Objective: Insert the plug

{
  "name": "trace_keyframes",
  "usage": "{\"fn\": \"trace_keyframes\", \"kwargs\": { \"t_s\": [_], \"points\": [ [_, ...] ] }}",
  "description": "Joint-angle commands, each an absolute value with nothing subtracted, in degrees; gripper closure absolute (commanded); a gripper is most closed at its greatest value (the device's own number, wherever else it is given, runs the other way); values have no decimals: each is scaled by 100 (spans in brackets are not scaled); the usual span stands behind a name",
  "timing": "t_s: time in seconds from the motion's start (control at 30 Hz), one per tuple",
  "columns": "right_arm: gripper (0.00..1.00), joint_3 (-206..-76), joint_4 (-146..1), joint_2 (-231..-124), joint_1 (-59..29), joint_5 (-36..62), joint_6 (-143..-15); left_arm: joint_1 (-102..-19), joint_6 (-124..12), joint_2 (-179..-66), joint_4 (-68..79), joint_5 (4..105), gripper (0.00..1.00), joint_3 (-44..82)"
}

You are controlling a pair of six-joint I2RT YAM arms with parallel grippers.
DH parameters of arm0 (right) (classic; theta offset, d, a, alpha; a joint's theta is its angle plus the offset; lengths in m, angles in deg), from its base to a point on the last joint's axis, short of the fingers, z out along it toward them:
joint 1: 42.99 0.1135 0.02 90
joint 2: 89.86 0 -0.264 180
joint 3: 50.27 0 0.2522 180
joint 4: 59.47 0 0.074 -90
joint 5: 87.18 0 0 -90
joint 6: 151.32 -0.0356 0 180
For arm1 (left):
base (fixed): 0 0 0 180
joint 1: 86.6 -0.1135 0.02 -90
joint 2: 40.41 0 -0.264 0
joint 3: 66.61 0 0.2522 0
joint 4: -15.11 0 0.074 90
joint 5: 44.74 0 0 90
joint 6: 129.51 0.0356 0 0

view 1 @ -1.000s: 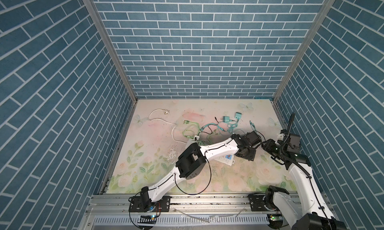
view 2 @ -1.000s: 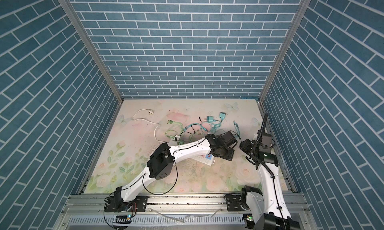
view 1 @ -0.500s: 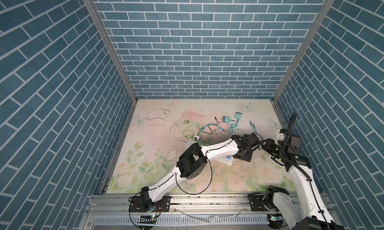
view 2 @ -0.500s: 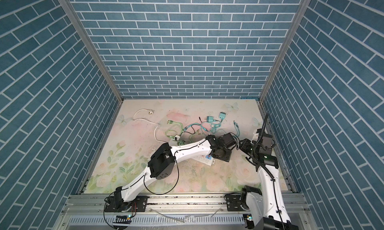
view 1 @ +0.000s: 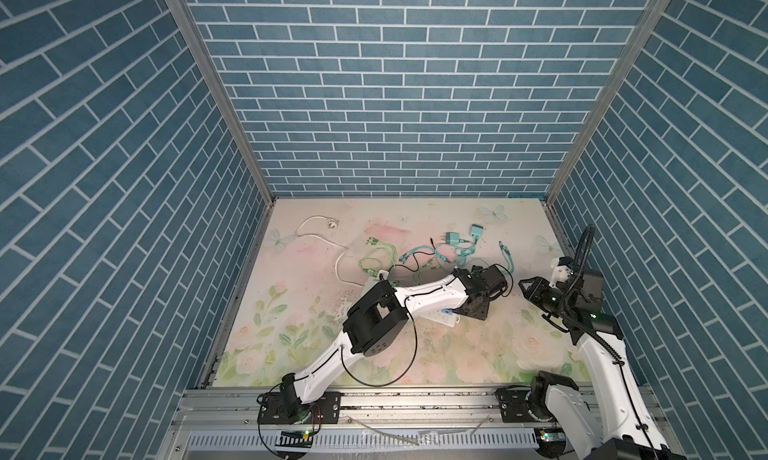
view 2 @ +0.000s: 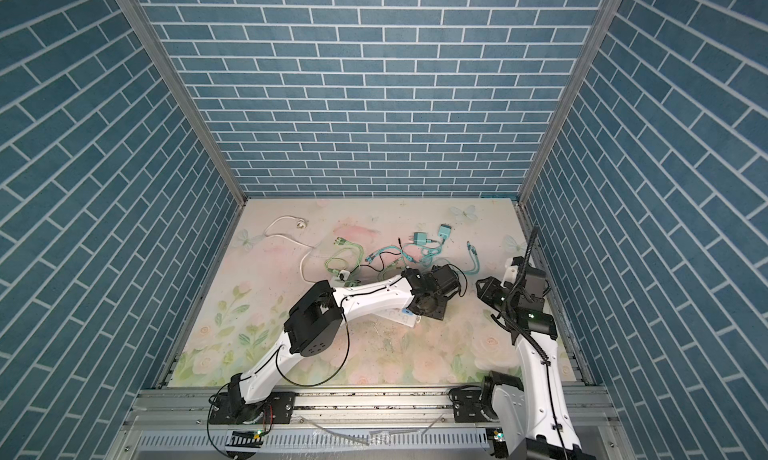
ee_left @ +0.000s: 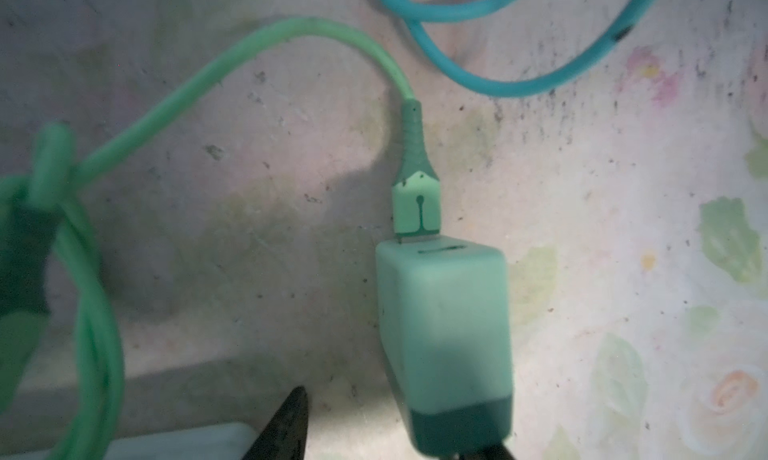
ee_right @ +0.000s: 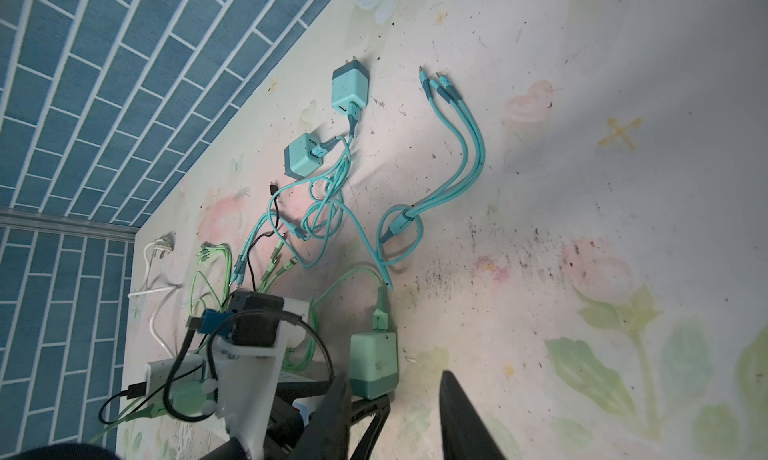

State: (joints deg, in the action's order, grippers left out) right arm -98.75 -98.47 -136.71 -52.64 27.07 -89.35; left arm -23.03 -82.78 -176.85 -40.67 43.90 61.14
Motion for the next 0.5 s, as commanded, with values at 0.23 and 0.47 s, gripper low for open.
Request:
{"fn": "trace_keyframes", "kwargs": {
  "t_s": [0.23,0.47],
  "points": [
    [64,-9769,-9746,-13569,-5292,2866,-8780,-2206,-8003,-17584,-4265,4126,48,6503],
    [64,-9766,-9739,-13542,-5289,2928,-8778,-2096,-8043,-17621,-4445,4335,47,6750]
  ]
}}
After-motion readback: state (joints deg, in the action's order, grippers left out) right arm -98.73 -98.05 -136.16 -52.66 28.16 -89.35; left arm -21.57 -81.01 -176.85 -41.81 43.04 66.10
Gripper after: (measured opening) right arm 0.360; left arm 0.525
